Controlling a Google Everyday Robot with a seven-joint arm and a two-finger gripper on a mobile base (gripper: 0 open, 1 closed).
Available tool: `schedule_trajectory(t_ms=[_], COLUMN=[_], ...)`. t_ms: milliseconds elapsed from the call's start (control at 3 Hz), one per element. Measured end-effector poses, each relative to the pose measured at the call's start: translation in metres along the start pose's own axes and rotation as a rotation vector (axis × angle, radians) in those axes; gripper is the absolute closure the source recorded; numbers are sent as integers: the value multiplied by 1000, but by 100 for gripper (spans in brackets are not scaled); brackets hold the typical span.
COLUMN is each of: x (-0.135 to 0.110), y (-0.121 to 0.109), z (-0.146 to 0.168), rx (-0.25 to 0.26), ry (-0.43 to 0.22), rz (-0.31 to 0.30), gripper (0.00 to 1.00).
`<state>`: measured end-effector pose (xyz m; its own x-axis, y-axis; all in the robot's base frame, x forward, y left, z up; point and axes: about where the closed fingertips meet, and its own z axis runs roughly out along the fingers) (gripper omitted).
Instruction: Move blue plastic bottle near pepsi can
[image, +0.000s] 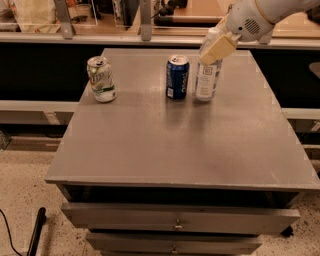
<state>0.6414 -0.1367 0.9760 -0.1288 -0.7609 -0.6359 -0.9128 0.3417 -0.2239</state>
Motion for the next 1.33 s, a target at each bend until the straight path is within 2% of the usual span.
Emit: schedule_trajectory(t_ms=[333,667,1000,1333], x=[-9,-9,0,12], y=[3,3,2,-2], z=[8,9,1,-27], rx=[-29,-30,-42,-25], ry=[1,1,-38,-107], rz=[3,3,1,-23], gripper=[4,0,0,0])
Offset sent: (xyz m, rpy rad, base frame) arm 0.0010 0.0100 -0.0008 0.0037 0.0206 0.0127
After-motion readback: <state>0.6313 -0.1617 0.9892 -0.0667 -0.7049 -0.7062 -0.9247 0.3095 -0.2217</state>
